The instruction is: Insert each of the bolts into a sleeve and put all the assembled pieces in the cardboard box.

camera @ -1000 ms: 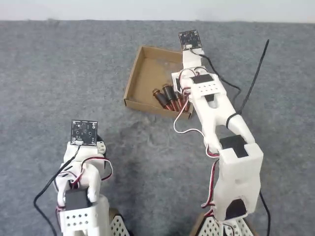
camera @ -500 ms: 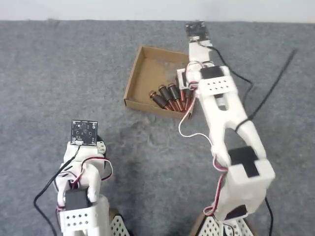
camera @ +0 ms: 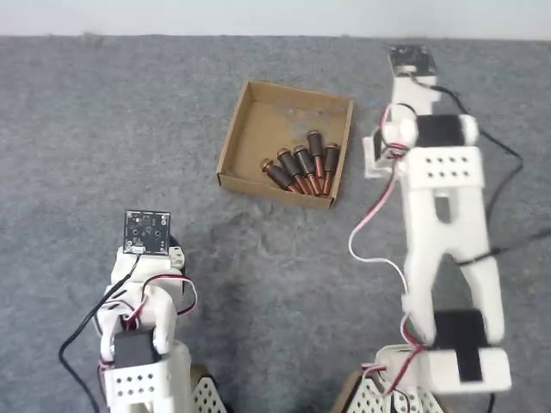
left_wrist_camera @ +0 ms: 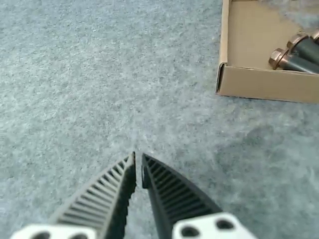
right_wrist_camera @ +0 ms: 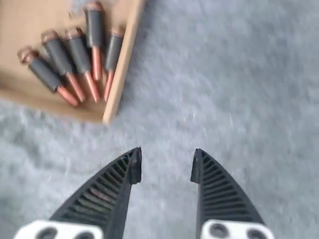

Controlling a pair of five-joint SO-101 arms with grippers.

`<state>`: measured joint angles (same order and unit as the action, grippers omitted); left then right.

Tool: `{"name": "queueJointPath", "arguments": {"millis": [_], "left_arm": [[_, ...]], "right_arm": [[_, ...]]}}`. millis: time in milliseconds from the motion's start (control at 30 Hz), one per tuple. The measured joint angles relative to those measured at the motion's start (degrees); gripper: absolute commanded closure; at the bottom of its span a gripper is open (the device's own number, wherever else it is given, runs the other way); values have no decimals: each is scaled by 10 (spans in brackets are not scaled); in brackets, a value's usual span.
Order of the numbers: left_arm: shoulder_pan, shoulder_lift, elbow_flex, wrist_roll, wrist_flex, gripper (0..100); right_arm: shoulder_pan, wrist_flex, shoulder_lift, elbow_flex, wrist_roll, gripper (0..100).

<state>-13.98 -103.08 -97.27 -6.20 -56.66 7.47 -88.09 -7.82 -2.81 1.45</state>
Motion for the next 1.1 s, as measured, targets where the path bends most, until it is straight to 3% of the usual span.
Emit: {"name": "queueJointPath", "arguments": {"millis": [400,900,1100], "left_arm": [[0,0,0,0,0,981],[0,-1,0,0,2,982],[0,-1,0,0,2,983]], "right_arm": [[2,-37,-355,253,0,854],[-4,82,-938,650,0,854],[-3,156,-936,763,0,855]]}}
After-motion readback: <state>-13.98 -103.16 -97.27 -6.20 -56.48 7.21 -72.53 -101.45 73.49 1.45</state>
